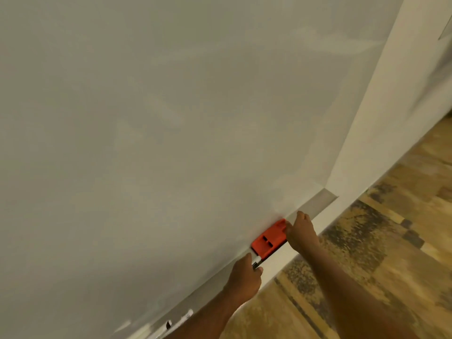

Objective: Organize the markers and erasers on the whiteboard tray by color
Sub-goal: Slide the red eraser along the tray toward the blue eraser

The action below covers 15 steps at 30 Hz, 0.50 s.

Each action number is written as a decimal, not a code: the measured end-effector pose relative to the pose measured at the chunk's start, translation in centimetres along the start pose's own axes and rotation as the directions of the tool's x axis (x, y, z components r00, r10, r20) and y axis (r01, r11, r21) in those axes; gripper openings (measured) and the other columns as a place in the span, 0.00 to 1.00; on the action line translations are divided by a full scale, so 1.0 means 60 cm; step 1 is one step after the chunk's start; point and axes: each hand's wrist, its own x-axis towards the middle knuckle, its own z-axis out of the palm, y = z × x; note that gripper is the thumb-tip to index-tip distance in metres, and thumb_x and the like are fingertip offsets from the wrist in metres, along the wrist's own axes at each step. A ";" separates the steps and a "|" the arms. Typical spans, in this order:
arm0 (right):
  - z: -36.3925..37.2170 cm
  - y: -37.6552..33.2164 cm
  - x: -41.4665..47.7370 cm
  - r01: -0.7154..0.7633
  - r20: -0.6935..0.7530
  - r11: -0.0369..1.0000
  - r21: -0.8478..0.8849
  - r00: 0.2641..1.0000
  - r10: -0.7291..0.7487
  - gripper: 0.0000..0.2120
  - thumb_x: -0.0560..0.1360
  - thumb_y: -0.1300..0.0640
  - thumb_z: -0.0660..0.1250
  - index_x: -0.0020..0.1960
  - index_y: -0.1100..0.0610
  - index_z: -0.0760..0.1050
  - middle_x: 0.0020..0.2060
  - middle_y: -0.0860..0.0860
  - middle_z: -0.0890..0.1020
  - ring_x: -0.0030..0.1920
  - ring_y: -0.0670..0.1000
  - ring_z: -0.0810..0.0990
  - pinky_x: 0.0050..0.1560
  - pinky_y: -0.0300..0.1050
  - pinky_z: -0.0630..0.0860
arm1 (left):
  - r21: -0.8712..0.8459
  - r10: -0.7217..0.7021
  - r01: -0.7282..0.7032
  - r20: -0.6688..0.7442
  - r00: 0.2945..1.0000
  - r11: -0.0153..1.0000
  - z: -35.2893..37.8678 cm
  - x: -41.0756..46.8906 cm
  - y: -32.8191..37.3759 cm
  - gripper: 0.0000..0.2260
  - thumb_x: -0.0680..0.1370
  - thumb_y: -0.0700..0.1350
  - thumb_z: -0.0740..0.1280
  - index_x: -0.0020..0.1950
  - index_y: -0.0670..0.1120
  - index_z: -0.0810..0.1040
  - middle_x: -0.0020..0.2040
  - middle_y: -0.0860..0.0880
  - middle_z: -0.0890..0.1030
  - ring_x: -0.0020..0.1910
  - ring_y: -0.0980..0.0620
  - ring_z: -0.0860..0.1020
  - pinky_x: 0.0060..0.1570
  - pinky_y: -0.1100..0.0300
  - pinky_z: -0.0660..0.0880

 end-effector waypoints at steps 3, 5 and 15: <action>0.010 0.017 0.013 -0.016 0.052 1.000 0.015 0.999 0.015 0.17 0.77 0.56 0.61 0.62 0.65 0.65 0.58 0.62 0.72 0.57 0.63 0.72 0.53 0.51 0.71 | -0.026 -0.007 0.006 -0.023 1.000 1.000 0.012 0.021 0.010 0.25 0.79 0.48 0.61 0.73 0.41 0.61 0.73 0.41 0.67 0.72 0.44 0.65 0.70 0.54 0.63; 0.018 0.027 0.014 -0.049 0.097 0.998 0.041 0.994 0.045 0.17 0.77 0.56 0.61 0.62 0.62 0.66 0.58 0.61 0.72 0.57 0.62 0.73 0.50 0.48 0.68 | -0.050 0.013 -0.016 -0.053 0.998 0.999 0.019 0.034 0.012 0.22 0.78 0.47 0.62 0.71 0.43 0.64 0.69 0.42 0.72 0.67 0.43 0.70 0.68 0.51 0.67; 0.035 0.054 0.018 0.148 0.024 0.982 -0.120 0.989 -0.146 0.09 0.80 0.57 0.57 0.52 0.63 0.70 0.49 0.63 0.78 0.50 0.64 0.76 0.51 0.57 0.74 | -0.288 0.003 -0.006 -0.014 1.000 0.957 0.038 0.057 0.040 0.27 0.75 0.43 0.66 0.72 0.49 0.61 0.67 0.45 0.72 0.64 0.46 0.73 0.62 0.53 0.72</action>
